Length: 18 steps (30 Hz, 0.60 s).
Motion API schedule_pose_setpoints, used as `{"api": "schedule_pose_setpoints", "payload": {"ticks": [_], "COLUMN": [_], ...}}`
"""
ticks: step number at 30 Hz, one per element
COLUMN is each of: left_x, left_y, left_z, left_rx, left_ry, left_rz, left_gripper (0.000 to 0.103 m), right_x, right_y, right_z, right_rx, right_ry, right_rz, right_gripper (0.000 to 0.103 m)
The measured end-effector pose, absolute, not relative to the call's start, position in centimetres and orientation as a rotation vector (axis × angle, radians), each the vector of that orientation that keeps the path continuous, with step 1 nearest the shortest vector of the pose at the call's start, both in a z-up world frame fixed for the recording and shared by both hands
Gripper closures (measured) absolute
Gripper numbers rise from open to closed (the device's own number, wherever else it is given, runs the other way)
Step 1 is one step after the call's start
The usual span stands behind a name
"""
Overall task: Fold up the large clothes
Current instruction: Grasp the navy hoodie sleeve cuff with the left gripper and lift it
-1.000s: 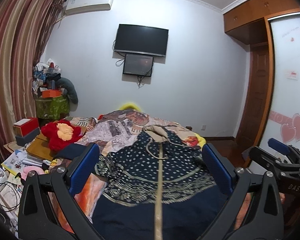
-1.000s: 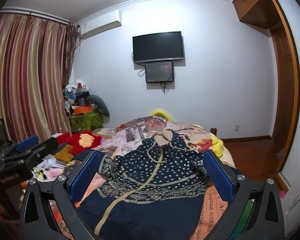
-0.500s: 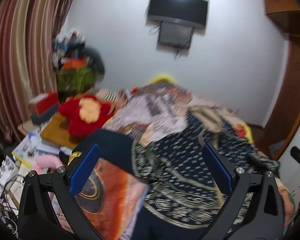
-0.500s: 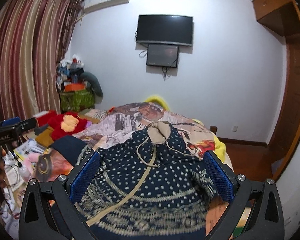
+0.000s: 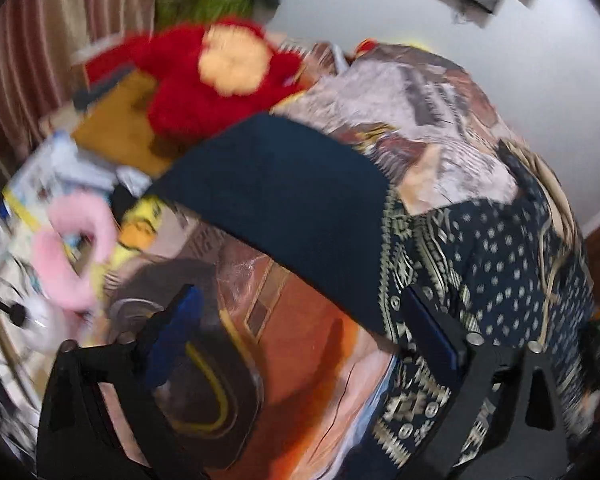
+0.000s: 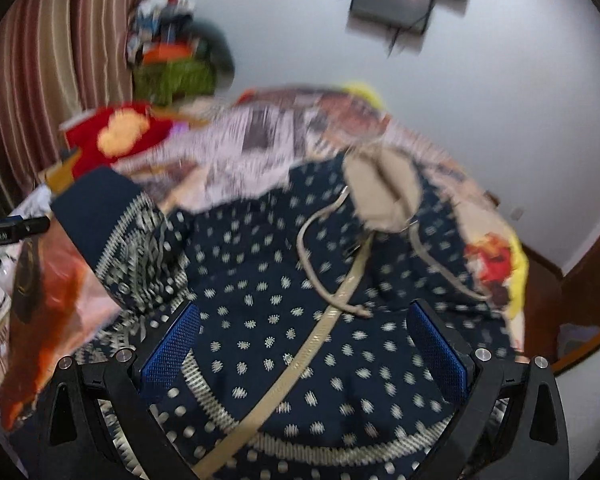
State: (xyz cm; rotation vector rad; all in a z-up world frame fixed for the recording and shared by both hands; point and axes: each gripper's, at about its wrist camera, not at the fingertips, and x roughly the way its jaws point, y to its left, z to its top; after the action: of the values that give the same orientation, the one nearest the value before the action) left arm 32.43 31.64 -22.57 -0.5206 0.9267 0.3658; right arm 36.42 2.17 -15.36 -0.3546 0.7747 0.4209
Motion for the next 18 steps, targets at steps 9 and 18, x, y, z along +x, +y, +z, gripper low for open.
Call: {"api": "schedule_pose_setpoints", "payload": {"ticks": [9,18], "left_x": [35.5,37.9], "left_y": [37.0,40.8], "left_z": [-24.2,-24.2], "left_rx": [-0.770,-0.836], "left_ry": [0.844,0.815], "left_rz": [0.332,0.444], "left_gripper": [0.017,0.089], "right_x": [44.2,48.3], "right_y": [2.7,-0.3], "right_z": [-21.5,-24.1], "right_rx": [-0.275,-0.001], "right_ry": [1.010,1.179], "right_rz": [0.460,0.492], "right_gripper": [0.000,0.010]}}
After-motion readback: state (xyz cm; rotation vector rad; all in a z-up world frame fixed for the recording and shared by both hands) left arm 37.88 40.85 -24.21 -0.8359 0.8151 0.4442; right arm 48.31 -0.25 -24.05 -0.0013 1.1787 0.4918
